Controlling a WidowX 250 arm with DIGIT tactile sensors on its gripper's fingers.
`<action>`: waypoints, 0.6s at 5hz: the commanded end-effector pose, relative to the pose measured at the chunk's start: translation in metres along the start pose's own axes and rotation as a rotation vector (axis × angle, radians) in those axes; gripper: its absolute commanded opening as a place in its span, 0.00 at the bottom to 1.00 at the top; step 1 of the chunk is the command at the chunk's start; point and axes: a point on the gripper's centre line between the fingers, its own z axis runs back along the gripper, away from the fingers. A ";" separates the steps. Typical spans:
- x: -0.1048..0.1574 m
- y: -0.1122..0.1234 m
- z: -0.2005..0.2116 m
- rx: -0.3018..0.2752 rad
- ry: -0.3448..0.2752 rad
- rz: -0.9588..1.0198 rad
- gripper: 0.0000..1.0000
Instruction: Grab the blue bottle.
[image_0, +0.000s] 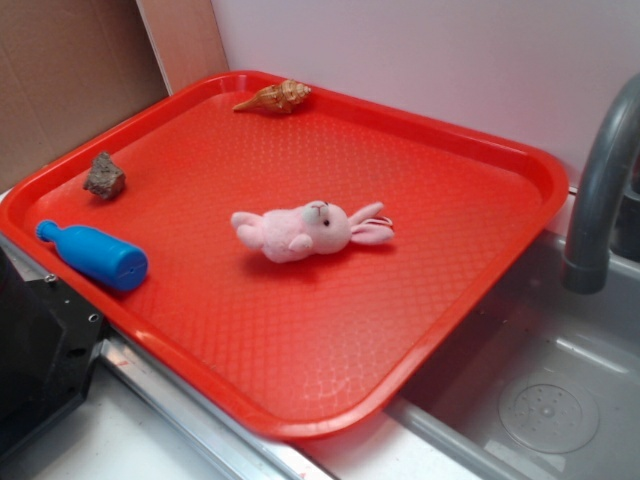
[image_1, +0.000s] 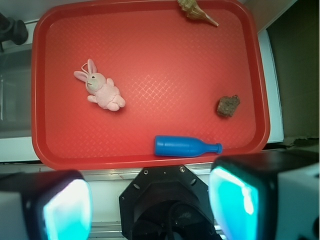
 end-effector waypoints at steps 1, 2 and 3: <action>0.000 0.000 0.000 0.000 0.000 0.000 1.00; 0.006 0.017 -0.040 0.004 0.071 -0.250 1.00; 0.009 0.024 -0.067 -0.009 0.056 -0.493 1.00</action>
